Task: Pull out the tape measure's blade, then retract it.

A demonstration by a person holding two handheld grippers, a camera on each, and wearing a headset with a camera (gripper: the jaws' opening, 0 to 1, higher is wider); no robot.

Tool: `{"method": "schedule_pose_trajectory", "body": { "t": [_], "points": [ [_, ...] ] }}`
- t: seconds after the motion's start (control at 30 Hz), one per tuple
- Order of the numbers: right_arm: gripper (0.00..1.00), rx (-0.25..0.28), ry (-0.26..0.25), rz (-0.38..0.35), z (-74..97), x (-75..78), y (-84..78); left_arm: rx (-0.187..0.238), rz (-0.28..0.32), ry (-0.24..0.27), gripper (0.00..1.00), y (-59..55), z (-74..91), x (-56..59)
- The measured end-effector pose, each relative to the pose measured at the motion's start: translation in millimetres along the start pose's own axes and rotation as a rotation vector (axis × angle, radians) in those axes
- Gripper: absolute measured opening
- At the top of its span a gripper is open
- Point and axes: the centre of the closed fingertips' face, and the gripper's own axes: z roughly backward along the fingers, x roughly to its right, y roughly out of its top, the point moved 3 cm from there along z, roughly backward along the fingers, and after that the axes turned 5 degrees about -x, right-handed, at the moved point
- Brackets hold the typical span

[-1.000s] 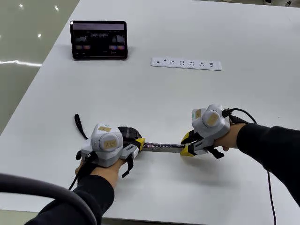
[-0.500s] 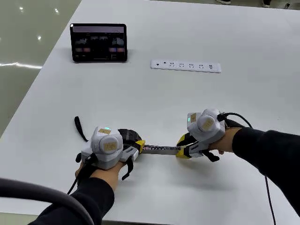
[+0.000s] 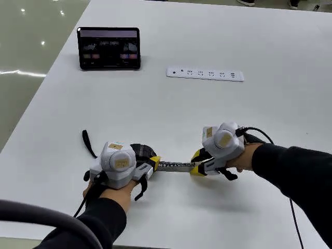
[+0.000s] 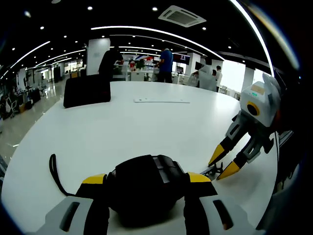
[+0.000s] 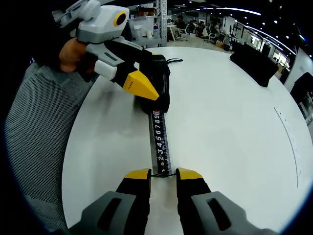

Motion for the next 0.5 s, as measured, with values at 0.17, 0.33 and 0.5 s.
{"method": "schedule_pose_trajectory", "body": {
  "t": [0.17, 0.33, 0.5],
  "points": [
    [0.16, 0.009, -0.004, 0.000, -2.7, 0.1, 4.3, 0.000, 0.002, 0.000, 0.58, 0.1, 0.0, 0.1],
    [0.16, 0.016, -0.005, 0.000, -5.5, -0.3, 8.7, 0.000, 0.005, -0.001, 0.58, 0.4, -0.1, 0.2],
    [0.16, 0.020, -0.011, 0.007, -8.5, 0.3, 12.8, 0.001, 0.008, 0.000, 0.58, 0.6, 0.0, 0.2]
  ]
}}
